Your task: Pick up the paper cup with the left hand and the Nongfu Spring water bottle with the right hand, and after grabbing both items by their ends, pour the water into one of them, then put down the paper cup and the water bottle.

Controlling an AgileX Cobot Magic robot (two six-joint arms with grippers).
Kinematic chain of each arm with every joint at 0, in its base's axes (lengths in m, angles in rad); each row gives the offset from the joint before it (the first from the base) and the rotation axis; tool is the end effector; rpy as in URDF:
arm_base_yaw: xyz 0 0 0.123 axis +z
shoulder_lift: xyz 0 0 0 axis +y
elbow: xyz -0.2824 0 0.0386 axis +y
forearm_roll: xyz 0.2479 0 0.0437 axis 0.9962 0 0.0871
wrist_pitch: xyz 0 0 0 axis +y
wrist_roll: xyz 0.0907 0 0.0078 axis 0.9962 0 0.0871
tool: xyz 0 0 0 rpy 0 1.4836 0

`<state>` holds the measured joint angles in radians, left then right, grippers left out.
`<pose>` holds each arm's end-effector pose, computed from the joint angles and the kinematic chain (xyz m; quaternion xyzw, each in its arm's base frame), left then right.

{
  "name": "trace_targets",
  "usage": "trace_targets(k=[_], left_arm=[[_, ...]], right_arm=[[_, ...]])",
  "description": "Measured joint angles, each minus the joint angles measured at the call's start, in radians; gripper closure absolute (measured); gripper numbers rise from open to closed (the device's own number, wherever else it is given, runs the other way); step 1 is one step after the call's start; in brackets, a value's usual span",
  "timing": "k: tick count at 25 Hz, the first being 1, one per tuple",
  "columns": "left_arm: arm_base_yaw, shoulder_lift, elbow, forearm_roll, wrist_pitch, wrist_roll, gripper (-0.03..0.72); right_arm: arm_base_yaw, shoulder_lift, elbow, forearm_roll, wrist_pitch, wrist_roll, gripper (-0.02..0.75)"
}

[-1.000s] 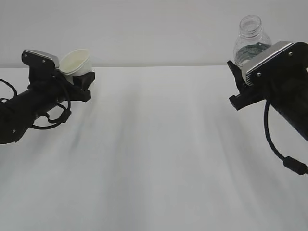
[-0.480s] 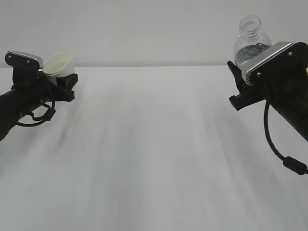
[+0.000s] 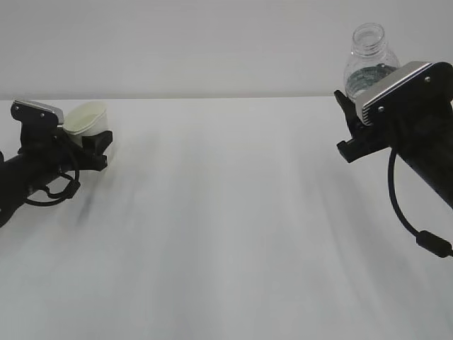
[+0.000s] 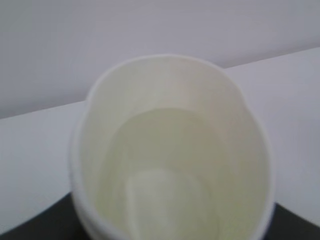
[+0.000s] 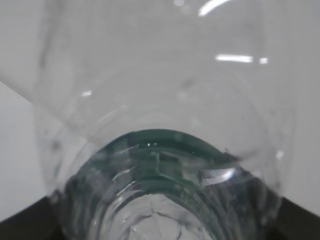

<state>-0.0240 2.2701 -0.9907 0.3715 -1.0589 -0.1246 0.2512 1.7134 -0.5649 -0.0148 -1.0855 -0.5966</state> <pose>0.4088 -0.0386 0.0752 0.1367 0.7475 -0.1095 0.6408 0.3008 0.0784 0.1909 -0.2938 0.6337 -0.1209 0.7053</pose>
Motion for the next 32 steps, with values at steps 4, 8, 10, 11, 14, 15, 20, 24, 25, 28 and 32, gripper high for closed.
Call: trace_targets(k=[4, 8, 10, 11, 14, 15, 20, 24, 25, 28, 32], left_arm=[[0.002, 0.041, 0.000, 0.000, -0.022, 0.013, 0.286], [0.002, 0.080, -0.002, 0.000, -0.069, 0.026, 0.286], [0.002, 0.091, -0.004, 0.000, -0.090, 0.036, 0.286], [0.002, 0.098, -0.006, 0.000, -0.100, 0.042, 0.286], [0.002, 0.101, -0.006, -0.002, -0.112, 0.046, 0.286], [0.002, 0.101, -0.006, -0.002, -0.112, 0.047, 0.284], [0.002, 0.102, -0.006, -0.002, -0.106, 0.048, 0.171], [0.002, 0.114, -0.006, -0.006, -0.100, 0.049, 0.066], [0.002, 0.115, -0.006, -0.008, -0.100, 0.049, 0.058], [0.002, 0.117, -0.006, -0.012, -0.098, 0.049, 0.052], [0.002, 0.117, -0.006, -0.014, -0.098, 0.050, 0.053]], right_arm=[[0.000, 0.000, 0.000, 0.000, 0.002, 0.000, 0.244], [0.000, 0.000, 0.000, 0.000, 0.017, 0.000, 0.245], [0.000, 0.000, 0.000, 0.000, 0.016, 0.001, 0.244], [0.000, 0.000, 0.000, 0.000, 0.018, 0.001, 0.244], [0.000, 0.000, 0.000, 0.000, 0.018, 0.001, 0.245], [0.000, 0.000, 0.000, 0.000, 0.020, 0.001, 0.245], [0.000, 0.000, 0.000, 0.000, 0.020, 0.001, 0.245], [0.000, 0.000, 0.000, 0.000, 0.021, 0.002, 0.244], [0.000, 0.000, 0.000, 0.000, 0.021, 0.002, 0.244], [0.000, 0.000, 0.000, 0.000, 0.022, 0.002, 0.245], [0.000, 0.000, 0.000, 0.000, 0.022, 0.002, 0.245]])
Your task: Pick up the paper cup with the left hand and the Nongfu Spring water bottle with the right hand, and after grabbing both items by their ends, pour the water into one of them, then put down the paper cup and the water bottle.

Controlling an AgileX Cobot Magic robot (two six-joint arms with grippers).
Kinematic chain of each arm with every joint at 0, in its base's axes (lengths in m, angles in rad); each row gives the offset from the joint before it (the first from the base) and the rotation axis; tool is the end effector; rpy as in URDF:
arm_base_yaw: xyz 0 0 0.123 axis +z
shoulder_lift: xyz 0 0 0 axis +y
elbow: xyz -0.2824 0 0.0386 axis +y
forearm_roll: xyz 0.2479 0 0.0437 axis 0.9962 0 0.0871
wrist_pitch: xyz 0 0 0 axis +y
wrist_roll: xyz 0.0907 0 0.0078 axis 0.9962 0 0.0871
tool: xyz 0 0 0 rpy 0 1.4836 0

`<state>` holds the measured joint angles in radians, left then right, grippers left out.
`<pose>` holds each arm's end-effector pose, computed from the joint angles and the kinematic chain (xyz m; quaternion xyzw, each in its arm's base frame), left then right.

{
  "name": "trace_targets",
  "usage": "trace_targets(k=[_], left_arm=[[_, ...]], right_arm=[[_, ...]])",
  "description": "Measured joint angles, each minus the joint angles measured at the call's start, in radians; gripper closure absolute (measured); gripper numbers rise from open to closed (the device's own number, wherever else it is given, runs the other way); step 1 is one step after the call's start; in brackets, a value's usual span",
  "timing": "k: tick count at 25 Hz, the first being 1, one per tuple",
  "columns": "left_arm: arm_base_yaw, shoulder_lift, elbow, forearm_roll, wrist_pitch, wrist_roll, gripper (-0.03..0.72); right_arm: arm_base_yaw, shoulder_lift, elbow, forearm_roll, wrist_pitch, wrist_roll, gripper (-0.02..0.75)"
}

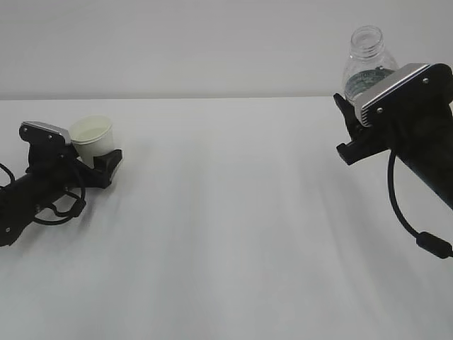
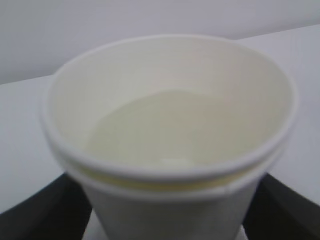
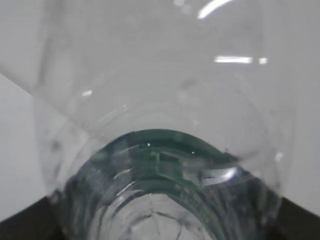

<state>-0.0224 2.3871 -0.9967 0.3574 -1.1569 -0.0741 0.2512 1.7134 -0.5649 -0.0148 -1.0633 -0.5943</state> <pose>0.4039 -0.0382 0.0375 0.1412 0.7487 -0.1074 0.6387 0.3008 0.0784 0.1889 -0.2963 0.6413 -0.1188 0.6977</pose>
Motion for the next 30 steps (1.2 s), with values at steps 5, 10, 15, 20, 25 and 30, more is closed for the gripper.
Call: trace_targets(k=[5, 10, 15, 20, 25, 30], left_arm=[[0.000, -0.040, 0.028, 0.000, 0.002, 0.000, 0.055], [0.000, -0.086, 0.073, -0.010, 0.002, 0.000, 0.057], [0.000, -0.099, 0.117, -0.012, 0.002, 0.000, 0.059], [0.000, -0.135, 0.182, -0.013, 0.002, 0.000, 0.067], [0.000, -0.208, 0.249, -0.017, 0.002, 0.000, 0.075], [0.000, -0.270, 0.308, -0.020, 0.002, 0.000, 0.078]], right_arm=[[0.000, 0.000, 0.000, 0.000, 0.000, 0.000, 0.245], [0.000, 0.000, 0.000, 0.001, 0.000, 0.000, 0.244], [0.000, 0.000, 0.000, 0.002, 0.000, 0.000, 0.245], [0.000, 0.000, 0.000, 0.002, 0.000, 0.000, 0.245], [0.000, 0.000, 0.000, 0.002, 0.000, 0.000, 0.244], [0.000, 0.000, 0.000, 0.002, 0.000, 0.000, 0.245]])
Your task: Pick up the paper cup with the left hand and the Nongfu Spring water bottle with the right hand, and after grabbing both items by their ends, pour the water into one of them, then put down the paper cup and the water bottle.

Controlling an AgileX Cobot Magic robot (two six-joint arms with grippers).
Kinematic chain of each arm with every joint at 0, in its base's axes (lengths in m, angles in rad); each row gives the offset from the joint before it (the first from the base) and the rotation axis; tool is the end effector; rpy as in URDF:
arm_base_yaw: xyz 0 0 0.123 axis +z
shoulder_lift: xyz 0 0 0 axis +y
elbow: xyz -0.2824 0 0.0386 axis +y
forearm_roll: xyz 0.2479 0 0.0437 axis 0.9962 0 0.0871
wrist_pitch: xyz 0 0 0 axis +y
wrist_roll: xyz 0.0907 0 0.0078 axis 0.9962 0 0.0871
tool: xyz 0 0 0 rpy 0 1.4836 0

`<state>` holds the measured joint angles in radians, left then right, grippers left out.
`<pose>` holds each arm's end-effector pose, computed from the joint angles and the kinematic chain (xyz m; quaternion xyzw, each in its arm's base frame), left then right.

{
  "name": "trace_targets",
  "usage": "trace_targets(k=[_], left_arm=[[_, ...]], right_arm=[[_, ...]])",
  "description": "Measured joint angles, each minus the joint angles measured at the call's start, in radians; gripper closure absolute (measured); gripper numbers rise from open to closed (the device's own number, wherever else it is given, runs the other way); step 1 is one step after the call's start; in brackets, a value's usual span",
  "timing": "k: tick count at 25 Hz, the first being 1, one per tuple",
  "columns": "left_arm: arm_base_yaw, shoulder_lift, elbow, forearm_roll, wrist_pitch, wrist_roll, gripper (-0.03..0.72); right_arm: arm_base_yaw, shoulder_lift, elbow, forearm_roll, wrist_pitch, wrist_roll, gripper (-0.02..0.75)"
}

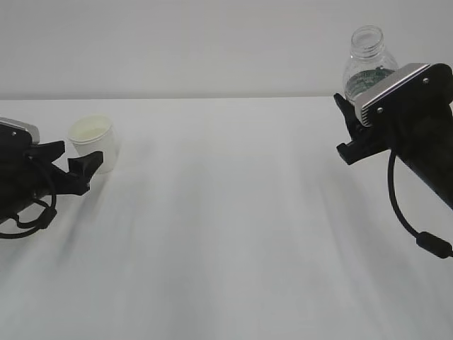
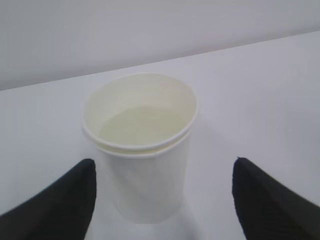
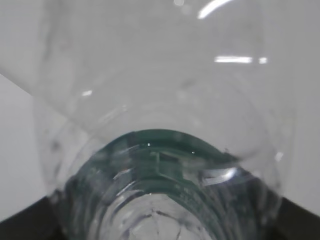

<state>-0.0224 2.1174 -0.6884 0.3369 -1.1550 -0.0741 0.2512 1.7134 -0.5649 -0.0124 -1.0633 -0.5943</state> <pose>0.3422 -0.0352 0.0869 0.1303 0.7627 -0.1051 0.6247 0.3008 0.0782 0.1889 -0.2952 0.6418 -0.1192 0.6977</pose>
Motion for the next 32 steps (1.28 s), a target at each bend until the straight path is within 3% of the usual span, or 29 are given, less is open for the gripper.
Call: trace_targets(k=[18, 32], left_arm=[[0.000, -0.110, 0.127, -0.008, 0.000, 0.001, 0.099], [0.000, -0.150, 0.127, -0.006, 0.000, -0.013, 0.101]], right_arm=[[0.000, 0.000, 0.000, 0.032, 0.000, 0.106, 0.244], [0.000, 0.000, 0.000, 0.197, 0.000, 0.265, 0.245]])
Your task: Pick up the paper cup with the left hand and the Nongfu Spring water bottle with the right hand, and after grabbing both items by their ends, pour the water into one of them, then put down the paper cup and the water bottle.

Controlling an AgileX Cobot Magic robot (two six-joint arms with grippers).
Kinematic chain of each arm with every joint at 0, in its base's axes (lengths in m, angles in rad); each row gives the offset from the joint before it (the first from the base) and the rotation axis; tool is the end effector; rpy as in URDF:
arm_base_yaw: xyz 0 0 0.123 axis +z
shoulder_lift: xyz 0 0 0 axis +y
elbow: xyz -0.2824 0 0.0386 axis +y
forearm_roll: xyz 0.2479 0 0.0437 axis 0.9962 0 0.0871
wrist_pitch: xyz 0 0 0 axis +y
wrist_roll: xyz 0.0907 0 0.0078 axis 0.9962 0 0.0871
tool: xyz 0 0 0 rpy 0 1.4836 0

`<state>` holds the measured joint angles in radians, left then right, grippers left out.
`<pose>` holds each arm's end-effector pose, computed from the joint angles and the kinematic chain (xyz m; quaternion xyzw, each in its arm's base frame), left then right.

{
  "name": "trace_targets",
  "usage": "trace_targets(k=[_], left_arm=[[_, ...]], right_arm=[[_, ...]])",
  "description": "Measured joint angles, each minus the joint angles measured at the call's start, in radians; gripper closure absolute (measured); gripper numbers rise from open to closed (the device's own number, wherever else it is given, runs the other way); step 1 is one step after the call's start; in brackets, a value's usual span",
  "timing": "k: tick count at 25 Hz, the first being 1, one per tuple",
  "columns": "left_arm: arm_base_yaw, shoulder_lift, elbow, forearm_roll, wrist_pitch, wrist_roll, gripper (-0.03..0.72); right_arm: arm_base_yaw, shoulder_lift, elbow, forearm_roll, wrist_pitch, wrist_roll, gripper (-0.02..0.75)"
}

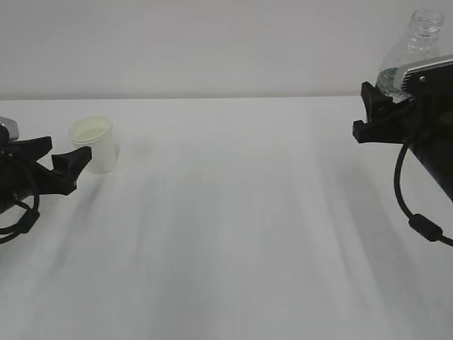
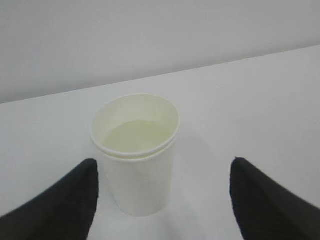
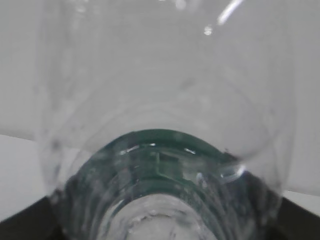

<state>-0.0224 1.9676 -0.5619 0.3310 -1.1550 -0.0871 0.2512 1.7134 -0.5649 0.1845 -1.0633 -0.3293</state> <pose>0.3133 -0.0341 0.1151 0.1238 0.7565 -0.1067 0.6333 0.3036 0.0628 0.1882 -0.1164 0.6993 -0.0527 0.7033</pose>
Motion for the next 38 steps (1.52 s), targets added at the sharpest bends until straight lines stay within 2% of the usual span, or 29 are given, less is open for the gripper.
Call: trace_targets(k=[6, 13, 25, 38], left_arm=[[0.000, 0.000, 0.000, 0.002, 0.000, -0.011, 0.102], [0.000, 0.000, 0.000, 0.006, 0.000, -0.015, 0.103], [0.000, 0.000, 0.000, 0.014, 0.000, -0.017, 0.104], [0.000, 0.000, 0.002, 0.017, 0.000, -0.017, 0.108]], right_arm=[[0.000, 0.000, 0.000, 0.048, 0.009, 0.071, 0.245], [0.000, 0.000, 0.000, 0.129, 0.093, 0.091, 0.244], [0.000, 0.081, -0.004, 0.101, 0.095, 0.077, 0.245], [0.000, 0.207, -0.093, 0.091, 0.092, 0.077, 0.245]])
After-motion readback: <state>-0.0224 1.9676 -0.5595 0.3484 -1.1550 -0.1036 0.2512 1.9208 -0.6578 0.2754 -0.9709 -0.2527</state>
